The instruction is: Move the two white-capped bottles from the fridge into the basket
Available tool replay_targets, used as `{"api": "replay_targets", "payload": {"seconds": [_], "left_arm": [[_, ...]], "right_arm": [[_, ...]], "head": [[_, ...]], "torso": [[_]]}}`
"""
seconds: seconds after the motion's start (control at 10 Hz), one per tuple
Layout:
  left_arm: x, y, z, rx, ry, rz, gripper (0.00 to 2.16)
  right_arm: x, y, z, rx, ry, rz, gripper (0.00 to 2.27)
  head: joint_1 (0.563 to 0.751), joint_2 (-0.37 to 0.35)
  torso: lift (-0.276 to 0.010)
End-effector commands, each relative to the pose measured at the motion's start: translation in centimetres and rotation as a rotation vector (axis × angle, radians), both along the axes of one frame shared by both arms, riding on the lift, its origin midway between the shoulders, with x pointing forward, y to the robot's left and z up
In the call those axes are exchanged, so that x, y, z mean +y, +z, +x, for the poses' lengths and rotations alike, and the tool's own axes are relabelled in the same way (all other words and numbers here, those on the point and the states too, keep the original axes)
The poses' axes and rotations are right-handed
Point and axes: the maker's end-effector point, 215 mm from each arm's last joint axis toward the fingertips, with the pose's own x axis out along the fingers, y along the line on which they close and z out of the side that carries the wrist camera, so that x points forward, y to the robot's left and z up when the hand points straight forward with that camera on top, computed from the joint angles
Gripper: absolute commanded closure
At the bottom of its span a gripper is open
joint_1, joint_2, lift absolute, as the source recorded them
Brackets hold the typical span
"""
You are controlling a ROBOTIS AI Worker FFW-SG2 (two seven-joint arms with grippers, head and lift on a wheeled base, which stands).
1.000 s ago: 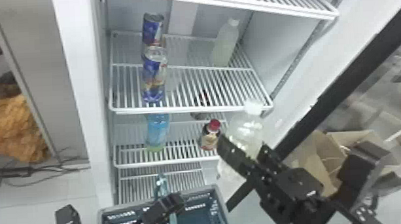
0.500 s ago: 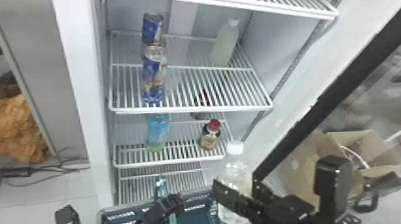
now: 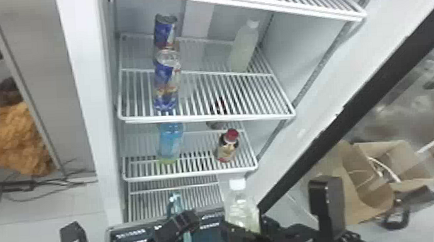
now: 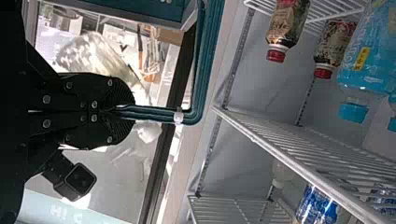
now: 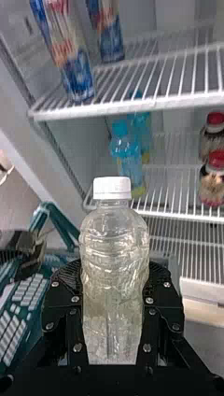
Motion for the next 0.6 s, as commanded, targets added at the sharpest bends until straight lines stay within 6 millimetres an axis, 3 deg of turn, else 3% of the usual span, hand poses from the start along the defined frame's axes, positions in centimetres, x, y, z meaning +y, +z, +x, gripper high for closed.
{"api": "replay_targets", "payload": {"seconds": [0.0, 0.2, 0.5], "left_arm": [[0.0, -0.1, 0.0, 0.002, 0.002, -0.001, 1.16], [0.0, -0.1, 0.0, 0.002, 0.001, 0.002, 1.16], [0.0, 0.0, 0.0, 0.003, 0.003, -0.002, 1.16]], "right_arm": [[-0.7, -2.0, -1.1, 0.090, 0.000, -0.022, 0.90], [-0.9, -3.4, -0.9, 0.124, 0.006, -0.021, 0.90], [0.4, -4.5, -0.5, 0.133, 0.021, 0.017, 0.90]], "head": [[0.695, -0.350], [0.695, -0.350], [0.695, -0.350]], "torso": [[0.000], [0.000], [0.000]]}}
